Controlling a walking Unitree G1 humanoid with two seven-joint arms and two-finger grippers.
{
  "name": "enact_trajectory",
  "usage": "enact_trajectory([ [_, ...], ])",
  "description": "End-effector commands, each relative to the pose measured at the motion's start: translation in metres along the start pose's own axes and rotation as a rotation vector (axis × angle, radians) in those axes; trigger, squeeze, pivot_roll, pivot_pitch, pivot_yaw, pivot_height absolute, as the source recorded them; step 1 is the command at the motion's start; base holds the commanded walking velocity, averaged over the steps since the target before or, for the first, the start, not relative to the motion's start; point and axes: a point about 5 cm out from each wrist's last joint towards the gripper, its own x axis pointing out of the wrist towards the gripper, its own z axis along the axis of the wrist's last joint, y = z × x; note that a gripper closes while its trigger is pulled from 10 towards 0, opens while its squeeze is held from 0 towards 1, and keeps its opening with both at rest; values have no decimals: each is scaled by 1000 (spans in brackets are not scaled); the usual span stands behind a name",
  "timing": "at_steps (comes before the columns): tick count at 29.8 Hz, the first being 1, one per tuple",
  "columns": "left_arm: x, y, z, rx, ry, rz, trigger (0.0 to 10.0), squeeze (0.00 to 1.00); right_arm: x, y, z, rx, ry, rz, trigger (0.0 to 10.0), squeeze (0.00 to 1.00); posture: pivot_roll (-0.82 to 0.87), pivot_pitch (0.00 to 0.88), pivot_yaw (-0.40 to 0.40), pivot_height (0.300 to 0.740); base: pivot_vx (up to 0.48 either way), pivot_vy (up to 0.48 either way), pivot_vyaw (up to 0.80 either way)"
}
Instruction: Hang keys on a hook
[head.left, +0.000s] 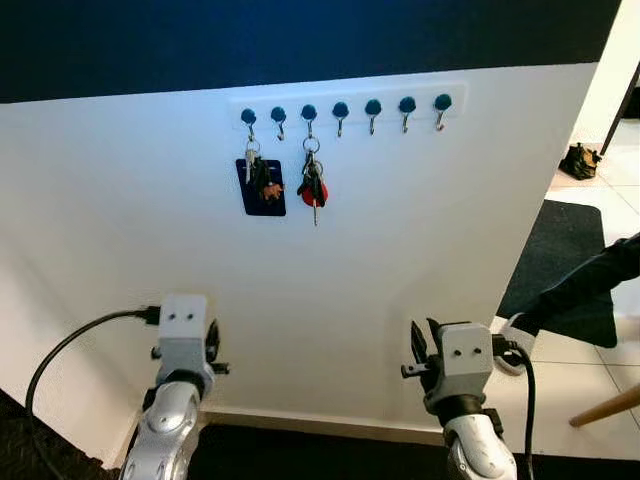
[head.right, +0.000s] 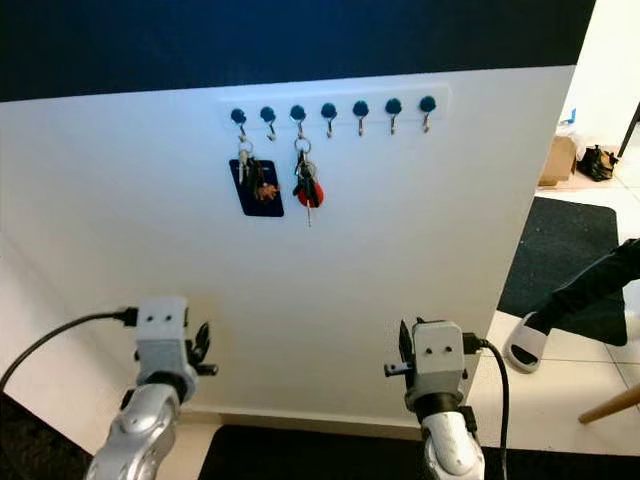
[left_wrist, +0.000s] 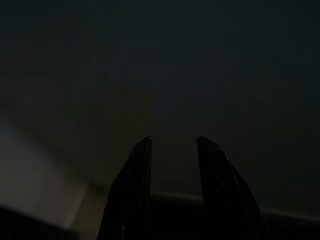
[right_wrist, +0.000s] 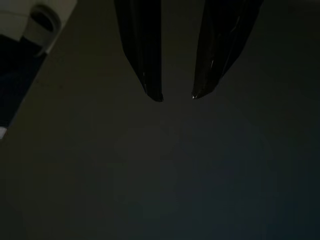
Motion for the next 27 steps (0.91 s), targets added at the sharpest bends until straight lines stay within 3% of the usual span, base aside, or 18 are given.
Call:
enact_trajectory([
  [1, -3, 5, -12, -1, 31, 17, 10000, 0, -5, -3, -11, 11, 37, -17, 10000, 0, -24, 110, 124, 740, 0, 0, 0],
  [13, 2, -9, -22, 74, 14, -38, 10000, 0, -12, -3, -31, 15, 104, -8, 10000, 0, -27, 88, 113, 740, 0, 0, 0],
  [27, 7, -14, -24, 81, -2, -62, 10000, 0, -9, 0, -32, 9, 88, 1, 10000, 0, -25, 83, 115, 740, 0, 0, 0],
])
